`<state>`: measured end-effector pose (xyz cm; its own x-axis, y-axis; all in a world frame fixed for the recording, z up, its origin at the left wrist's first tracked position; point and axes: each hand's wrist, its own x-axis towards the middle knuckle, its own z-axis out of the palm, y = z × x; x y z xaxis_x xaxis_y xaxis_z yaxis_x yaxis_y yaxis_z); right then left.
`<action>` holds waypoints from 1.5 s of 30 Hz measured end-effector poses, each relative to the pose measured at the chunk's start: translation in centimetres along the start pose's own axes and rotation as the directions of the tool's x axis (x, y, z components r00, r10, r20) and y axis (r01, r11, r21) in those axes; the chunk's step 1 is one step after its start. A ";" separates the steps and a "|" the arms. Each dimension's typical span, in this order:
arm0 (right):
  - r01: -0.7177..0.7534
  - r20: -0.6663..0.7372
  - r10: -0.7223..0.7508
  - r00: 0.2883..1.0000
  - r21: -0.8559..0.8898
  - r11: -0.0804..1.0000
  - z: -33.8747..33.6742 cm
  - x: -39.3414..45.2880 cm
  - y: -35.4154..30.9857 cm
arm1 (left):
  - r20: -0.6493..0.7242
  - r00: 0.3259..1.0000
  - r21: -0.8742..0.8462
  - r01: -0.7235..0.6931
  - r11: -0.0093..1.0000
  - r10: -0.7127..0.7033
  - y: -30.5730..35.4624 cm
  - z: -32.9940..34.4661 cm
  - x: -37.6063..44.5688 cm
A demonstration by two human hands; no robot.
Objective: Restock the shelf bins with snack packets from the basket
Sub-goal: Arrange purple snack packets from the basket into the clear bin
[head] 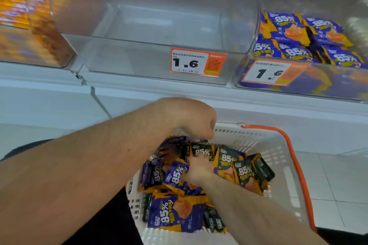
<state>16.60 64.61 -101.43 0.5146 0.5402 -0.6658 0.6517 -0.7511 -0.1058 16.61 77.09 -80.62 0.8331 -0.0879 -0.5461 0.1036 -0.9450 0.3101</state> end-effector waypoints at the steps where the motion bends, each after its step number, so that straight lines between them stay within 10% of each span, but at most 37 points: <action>1: -0.012 -0.008 0.012 1.000 0.007 1.000 0.4 0.2 -0.1 | -0.005 1.000 0.002 0.001 1.000 -0.001 -0.3 0.2 0.1; 8: 0.019 0.078 -0.050 0.996 0.353 0.935 -1.9 -0.5 2.8 | -0.041 0.999 -0.037 0.026 0.999 -0.027 -1.0 -0.9 -0.7; 13: 0.110 -0.109 -0.052 0.993 0.632 0.767 -9.5 -4.5 6.6 | -0.108 0.990 -0.099 0.079 0.992 -0.090 -1.4 -2.3 -1.1; 19: 0.304 -0.330 0.024 0.944 0.895 0.325 -17.1 -10.1 9.1 | -0.192 0.972 -0.210 0.094 0.973 -0.135 -1.0 -3.4 -1.4; 24: 0.384 -0.380 0.075 0.922 0.922 -0.041 -19.4 -13.2 8.8 | -0.412 0.904 -0.576 -0.162 0.801 -0.114 0.5 -3.4 -1.2; 26: 0.443 -0.439 0.149 0.886 0.896 0.008 -19.7 -14.7 8.5 | -0.441 0.885 -0.718 -0.250 0.649 -0.147 0.9 -3.8 -1.3; 29: 0.566 -0.670 0.316 0.672 0.740 0.364 -19.2 -16.0 8.6 | -0.493 0.854 -0.775 -0.345 0.529 -0.165 1.4 -4.5 -1.6; 34: 0.565 -0.894 0.102 0.437 0.361 0.742 -18.7 -16.7 8.1 | -0.541 0.813 -0.801 -0.421 0.427 -0.214 2.5 -5.0 -1.5; 42: 0.515 -0.959 0.095 0.267 0.225 0.827 -18.9 -16.8 7.5 | -0.638 0.735 -0.746 -0.515 0.422 -0.230 4.8 -5.9 -2.7; 45: 0.590 -0.893 0.240 0.380 0.434 0.680 -20.1 -17.6 6.5 | -0.703 0.701 -0.694 -0.638 0.335 -0.120 6.9 -6.6 -3.6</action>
<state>23.02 57.87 -75.58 0.8498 0.3641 0.3811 0.5053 -0.3569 -0.7857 17.93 72.91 -71.42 0.9537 0.2727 0.1265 -0.1195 -0.0423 0.9919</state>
